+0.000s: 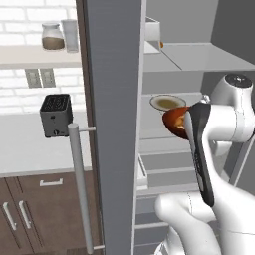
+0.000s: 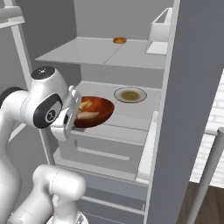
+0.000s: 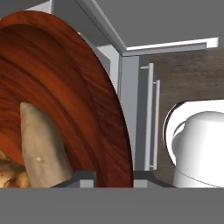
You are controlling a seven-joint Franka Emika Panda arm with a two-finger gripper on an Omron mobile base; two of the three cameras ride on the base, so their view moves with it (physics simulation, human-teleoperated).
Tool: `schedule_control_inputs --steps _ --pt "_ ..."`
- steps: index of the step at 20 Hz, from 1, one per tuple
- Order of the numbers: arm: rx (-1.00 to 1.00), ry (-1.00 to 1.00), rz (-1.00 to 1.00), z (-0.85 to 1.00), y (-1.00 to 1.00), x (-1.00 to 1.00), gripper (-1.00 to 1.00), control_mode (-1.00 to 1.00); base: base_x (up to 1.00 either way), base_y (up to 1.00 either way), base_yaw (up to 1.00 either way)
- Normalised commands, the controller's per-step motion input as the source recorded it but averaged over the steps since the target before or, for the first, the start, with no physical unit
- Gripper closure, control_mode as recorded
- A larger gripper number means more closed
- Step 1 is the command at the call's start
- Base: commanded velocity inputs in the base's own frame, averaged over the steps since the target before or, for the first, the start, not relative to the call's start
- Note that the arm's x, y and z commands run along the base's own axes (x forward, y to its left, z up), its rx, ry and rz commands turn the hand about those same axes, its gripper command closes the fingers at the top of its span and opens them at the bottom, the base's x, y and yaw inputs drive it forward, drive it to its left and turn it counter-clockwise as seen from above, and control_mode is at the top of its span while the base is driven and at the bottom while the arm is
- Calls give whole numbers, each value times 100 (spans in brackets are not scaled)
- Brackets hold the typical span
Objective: Pick the chicken drumstick and sweet potato from their plates and place them in the bowl. Then put the bowl in the fridge.
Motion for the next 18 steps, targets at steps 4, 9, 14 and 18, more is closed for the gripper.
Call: schedule_control_inputs --steps 4,9,14,18 --pt "0 -3 0 -35 -8 38 100 -100 0 0 0" --pt "1 -9 2 -55 -12 77 100 -100 0 0 0" --pt "3 -2 0 -19 -5 71 100 -100 0 0 0" --pt "0 0 7 -6 6 44 100 -100 0 0 0"
